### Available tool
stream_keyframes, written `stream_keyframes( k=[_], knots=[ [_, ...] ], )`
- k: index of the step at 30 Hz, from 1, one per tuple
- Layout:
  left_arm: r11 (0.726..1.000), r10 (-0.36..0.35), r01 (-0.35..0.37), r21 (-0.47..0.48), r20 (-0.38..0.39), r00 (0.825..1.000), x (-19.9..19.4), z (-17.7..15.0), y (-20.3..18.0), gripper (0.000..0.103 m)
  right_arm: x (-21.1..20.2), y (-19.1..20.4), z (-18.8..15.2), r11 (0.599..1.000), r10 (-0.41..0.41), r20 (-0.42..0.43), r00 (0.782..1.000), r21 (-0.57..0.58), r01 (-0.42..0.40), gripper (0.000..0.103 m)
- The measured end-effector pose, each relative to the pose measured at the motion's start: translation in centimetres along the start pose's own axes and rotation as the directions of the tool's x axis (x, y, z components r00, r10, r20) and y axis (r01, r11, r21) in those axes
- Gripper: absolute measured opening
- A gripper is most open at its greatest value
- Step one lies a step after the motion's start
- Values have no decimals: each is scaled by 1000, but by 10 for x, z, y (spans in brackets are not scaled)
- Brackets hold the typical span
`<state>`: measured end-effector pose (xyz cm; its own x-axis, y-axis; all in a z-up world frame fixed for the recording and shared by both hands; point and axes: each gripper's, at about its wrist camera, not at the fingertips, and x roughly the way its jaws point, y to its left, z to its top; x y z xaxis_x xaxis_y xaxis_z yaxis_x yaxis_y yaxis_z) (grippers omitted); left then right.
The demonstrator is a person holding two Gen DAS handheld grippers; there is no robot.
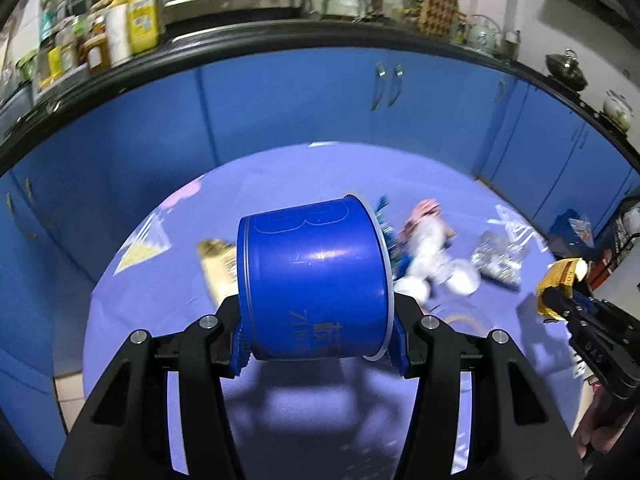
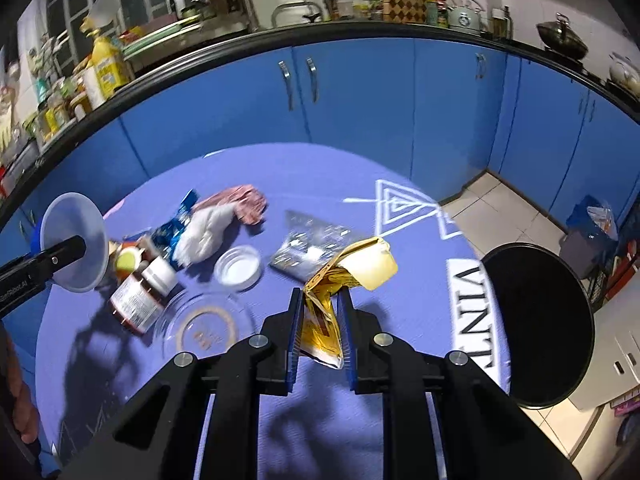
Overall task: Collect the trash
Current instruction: 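Carry the blue cup and yellow wrapper to the black bin and release both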
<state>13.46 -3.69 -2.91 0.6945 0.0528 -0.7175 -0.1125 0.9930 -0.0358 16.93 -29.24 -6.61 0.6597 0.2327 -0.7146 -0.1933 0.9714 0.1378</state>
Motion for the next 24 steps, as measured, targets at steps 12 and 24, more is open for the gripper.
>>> stream_keyframes(
  k=[12,24],
  knots=[
    [983,-144,142,118,8,990,8,33,-91,54,-15,-68,17,993,-101,66,993,69,97,18],
    [946,-230,219,238,19,973,12,53,-190,54,-13,-141,13,969,-215,42,976,136,208,20]
  ],
)
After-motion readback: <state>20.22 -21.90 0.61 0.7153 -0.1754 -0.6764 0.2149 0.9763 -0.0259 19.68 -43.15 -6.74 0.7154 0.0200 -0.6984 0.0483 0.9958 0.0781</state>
